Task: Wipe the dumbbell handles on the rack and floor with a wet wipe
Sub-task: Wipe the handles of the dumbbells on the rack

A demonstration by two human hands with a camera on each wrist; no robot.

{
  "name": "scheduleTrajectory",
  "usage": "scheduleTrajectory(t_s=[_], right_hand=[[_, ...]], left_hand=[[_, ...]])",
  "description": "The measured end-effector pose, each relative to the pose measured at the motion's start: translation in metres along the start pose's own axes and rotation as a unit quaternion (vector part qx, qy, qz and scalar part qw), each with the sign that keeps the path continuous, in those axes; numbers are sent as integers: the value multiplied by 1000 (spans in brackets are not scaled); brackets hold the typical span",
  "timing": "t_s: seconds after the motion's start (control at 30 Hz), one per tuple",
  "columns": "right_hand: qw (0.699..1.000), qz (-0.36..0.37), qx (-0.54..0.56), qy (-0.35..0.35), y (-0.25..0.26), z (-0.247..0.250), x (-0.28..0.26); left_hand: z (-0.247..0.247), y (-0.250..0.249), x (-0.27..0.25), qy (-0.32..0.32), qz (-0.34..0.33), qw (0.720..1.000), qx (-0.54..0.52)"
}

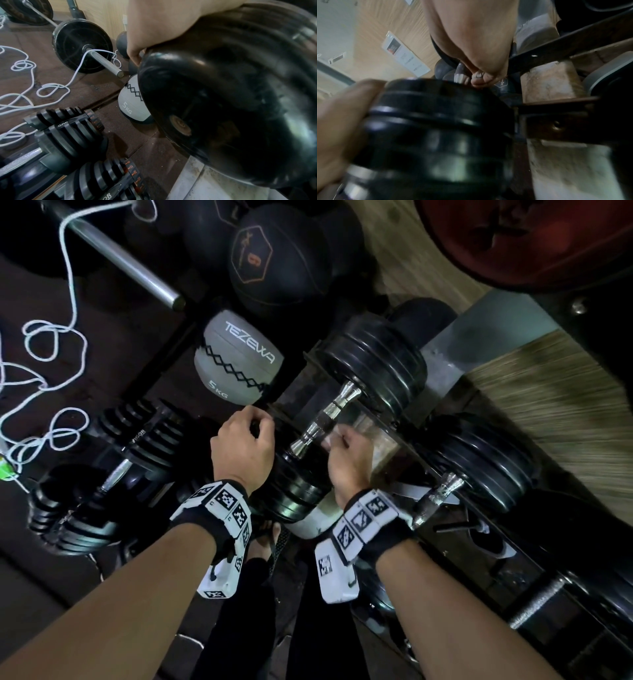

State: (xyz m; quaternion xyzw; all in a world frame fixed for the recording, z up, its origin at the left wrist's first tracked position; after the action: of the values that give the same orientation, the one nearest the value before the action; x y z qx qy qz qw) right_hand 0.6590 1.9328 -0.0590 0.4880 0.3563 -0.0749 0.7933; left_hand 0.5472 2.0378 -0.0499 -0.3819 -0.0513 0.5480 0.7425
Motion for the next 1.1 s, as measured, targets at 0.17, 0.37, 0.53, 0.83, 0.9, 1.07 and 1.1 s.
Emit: scheduleTrajectory(t_s=[0.17,0.37,0.53,0.83,0.9,1.07,1.1], right_hand=[[1000,-22,1,-16,9,-5,7],[1000,-13,-13,15,-5,0,-5],[999,-9,-50,18,0,-6,8],[999,-28,-8,29,-8,-3,-11],[999,-29,-37,21,-3,-9,-4],[996,4,-44,81,-21,4,-20],[996,3,-34,83,-20,7,-21]], left_hand=[[0,-1,0,-1,5,1000,0],[0,0,0,-3,6,1000,-3],[-1,1,1,-3,4,1000,-8],[0,-1,0,-7,10,1000,-8],[0,-1,0,-7,12,1000,-9],[1,-1,-1,-6,8,1000,-12],[0,-1,-1,-6,8,1000,-9]])
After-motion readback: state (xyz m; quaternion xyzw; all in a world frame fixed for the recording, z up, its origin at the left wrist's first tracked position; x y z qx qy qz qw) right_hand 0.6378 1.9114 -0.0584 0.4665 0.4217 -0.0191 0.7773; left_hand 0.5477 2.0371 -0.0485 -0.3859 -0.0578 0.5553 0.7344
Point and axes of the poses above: each hand's wrist, its own x-axis towards the middle knuckle, its own z-axis out of the back of the hand, y = z × x, the point moved 1 cm from there along x, towards the middle knuckle, and after that the axes turned 5 degrees about x, right-handed, at the moved point
